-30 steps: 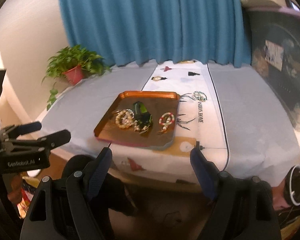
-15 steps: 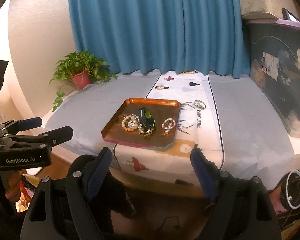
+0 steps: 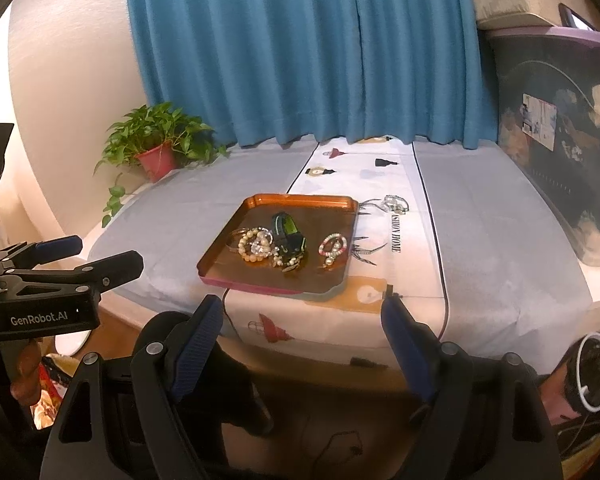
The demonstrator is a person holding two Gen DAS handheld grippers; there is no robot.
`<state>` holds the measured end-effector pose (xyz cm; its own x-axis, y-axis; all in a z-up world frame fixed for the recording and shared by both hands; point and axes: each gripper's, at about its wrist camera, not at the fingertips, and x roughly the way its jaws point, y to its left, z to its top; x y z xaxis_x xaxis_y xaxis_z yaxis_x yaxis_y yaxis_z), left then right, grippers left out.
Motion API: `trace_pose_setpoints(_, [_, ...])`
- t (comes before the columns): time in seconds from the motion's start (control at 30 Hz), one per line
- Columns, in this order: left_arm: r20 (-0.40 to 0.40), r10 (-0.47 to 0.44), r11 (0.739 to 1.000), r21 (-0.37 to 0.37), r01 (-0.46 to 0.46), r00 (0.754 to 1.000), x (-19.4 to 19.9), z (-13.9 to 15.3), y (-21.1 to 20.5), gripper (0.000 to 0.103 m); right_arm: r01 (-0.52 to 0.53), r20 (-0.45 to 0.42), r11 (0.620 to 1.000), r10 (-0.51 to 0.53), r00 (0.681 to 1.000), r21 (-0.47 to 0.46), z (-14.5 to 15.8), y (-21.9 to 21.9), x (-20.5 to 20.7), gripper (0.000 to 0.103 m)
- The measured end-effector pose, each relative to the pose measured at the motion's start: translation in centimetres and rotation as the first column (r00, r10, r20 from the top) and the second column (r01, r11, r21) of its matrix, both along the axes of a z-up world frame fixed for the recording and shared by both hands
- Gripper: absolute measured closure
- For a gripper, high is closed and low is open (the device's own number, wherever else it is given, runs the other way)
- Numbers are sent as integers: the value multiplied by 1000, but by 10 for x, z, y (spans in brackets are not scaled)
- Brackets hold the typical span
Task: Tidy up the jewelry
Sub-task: 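Withdraw both open tools from the tray and hold them above the table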
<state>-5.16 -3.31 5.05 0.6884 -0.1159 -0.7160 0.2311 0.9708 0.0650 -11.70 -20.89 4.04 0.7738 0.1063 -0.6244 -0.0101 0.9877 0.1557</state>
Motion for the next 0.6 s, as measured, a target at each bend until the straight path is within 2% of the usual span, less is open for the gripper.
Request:
trace_pose_setpoints(0.33, [-4, -19, 1000, 15, 19, 1000, 18, 0, -9, 1, 24, -19, 999, -23, 1000, 27, -10, -17, 19, 22])
trace_pose_setpoints(0.47, [-22, -22, 1000, 18, 22, 1000, 35, -3, -15, 1, 74, -30, 995, -72, 997, 69, -17, -43, 37, 22])
trace_pose_setpoints(0.6, [-40, -5, 1000, 24, 6, 999, 60, -8, -20, 1, 144, -48, 987, -141, 989, 69, -30, -82, 71, 22])
